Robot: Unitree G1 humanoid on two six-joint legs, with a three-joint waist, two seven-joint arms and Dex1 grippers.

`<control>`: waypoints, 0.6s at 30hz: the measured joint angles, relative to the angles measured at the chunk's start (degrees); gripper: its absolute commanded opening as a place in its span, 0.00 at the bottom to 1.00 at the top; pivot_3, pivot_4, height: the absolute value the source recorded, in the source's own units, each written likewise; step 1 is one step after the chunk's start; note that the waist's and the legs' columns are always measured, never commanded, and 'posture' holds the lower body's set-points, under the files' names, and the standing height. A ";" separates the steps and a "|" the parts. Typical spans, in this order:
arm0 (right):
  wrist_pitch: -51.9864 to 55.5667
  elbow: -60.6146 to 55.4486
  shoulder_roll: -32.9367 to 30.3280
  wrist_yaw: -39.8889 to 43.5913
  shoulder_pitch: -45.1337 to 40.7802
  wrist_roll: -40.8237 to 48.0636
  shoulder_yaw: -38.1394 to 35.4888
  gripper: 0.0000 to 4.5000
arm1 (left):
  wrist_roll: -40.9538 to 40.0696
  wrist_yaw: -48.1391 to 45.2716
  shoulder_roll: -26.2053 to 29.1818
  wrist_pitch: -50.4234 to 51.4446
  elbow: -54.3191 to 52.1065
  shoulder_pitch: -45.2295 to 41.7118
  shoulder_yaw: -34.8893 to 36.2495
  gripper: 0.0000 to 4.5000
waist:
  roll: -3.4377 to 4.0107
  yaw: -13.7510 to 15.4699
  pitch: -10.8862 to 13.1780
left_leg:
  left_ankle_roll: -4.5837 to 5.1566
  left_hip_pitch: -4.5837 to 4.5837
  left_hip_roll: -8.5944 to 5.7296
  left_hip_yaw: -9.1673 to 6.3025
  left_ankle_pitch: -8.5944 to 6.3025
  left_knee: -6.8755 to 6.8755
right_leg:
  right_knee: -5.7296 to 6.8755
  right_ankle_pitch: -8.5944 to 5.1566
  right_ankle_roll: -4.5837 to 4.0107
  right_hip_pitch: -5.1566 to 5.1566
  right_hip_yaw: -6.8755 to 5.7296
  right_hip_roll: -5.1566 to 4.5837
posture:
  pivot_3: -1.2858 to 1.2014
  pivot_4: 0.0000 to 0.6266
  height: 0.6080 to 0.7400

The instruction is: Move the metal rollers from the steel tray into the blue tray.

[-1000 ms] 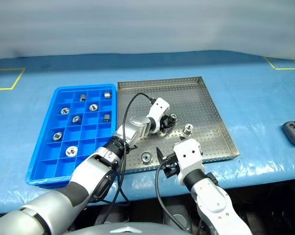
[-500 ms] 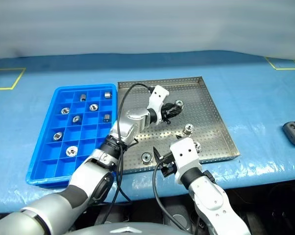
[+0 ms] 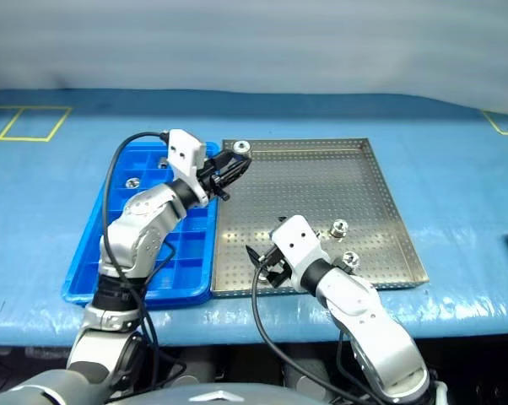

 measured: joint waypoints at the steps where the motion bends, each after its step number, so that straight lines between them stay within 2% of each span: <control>1: -0.43 0.85 -0.23 1.07 -1.06 0.22 0.53 1.00 | -0.33 0.21 0.93 0.55 -2.25 1.46 0.47 0.36 | 0.01 0.69 0.00 | 0.00 -0.02 0.00 -0.02 0.00 -0.01 | 0.00 0.00 -0.01 0.00 -0.02 0.00 | 0.62 0.24 1.00; 6: -3.34 7.73 0.10 5.82 -8.18 0.38 3.10 1.00 | 1.70 4.75 5.78 1.62 -15.25 13.20 2.70 0.36 | 0.00 2.82 0.01 | 0.00 0.00 0.01 -0.03 0.00 -0.02 | -0.02 -0.06 -0.10 0.02 -0.05 -0.02 | 0.67 0.24 1.00; 13: -9.20 16.31 3.00 12.94 -13.53 1.58 6.59 1.00 | 1.69 10.68 6.15 5.62 -27.32 27.39 8.18 0.36 | 0.00 7.30 0.03 | -0.01 -0.02 0.02 -0.15 0.00 0.00 | -0.03 -0.21 -0.36 0.06 -0.21 -0.04 | 0.72 0.24 1.00; 18: -12.73 19.86 3.07 17.41 -16.15 1.40 9.11 1.00 | 1.65 14.27 4.43 7.04 -29.60 32.18 9.17 0.36 | 0.03 10.95 0.05 | -0.03 -0.04 0.02 -0.16 -0.01 0.01 | -0.04 -0.24 -0.38 0.01 -0.30 -0.06 | 0.74 0.24 1.00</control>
